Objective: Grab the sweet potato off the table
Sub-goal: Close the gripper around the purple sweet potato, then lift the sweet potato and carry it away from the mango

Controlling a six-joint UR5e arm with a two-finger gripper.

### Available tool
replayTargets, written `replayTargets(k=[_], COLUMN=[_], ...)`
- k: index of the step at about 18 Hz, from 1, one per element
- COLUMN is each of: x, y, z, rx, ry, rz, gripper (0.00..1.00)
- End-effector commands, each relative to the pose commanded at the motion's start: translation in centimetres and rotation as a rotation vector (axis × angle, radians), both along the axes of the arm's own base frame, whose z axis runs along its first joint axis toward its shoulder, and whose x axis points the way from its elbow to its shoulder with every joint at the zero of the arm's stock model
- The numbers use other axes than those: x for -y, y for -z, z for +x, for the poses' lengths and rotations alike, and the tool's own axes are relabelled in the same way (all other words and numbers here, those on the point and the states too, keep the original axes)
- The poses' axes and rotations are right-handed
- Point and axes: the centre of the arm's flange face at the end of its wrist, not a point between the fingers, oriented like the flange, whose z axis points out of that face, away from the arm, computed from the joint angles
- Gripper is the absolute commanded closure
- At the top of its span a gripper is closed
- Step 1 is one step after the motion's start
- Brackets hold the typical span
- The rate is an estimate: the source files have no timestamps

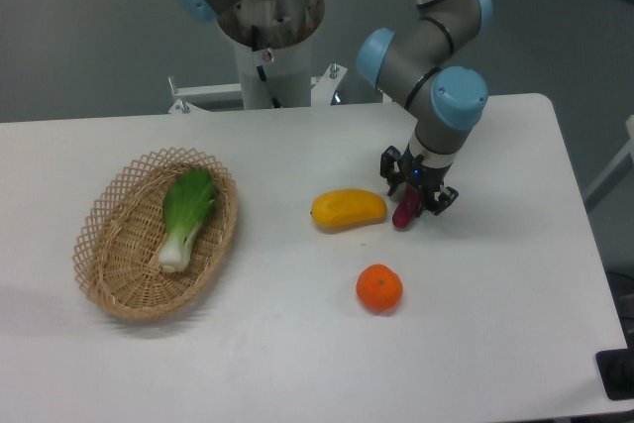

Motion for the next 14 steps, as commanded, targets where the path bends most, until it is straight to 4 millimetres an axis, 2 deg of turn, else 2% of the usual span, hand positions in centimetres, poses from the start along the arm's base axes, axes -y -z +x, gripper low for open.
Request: replayTargets(k=[6, 9, 12, 14], x=[-0.3, -1.1, -1.4, -1.8], y=[-1.5, -3.8, -5.2, -7.1], z=[-1.0, -3.1, -4.0, -5.5], rx=[-0.036, -0.085, -0.119, -0.166], ry=[0.012, 0.012, 0.001, 0.013], rz=[0.011, 0.027, 0.026, 0.013], gripper=[0.99, 0.99, 0.98, 0.97])
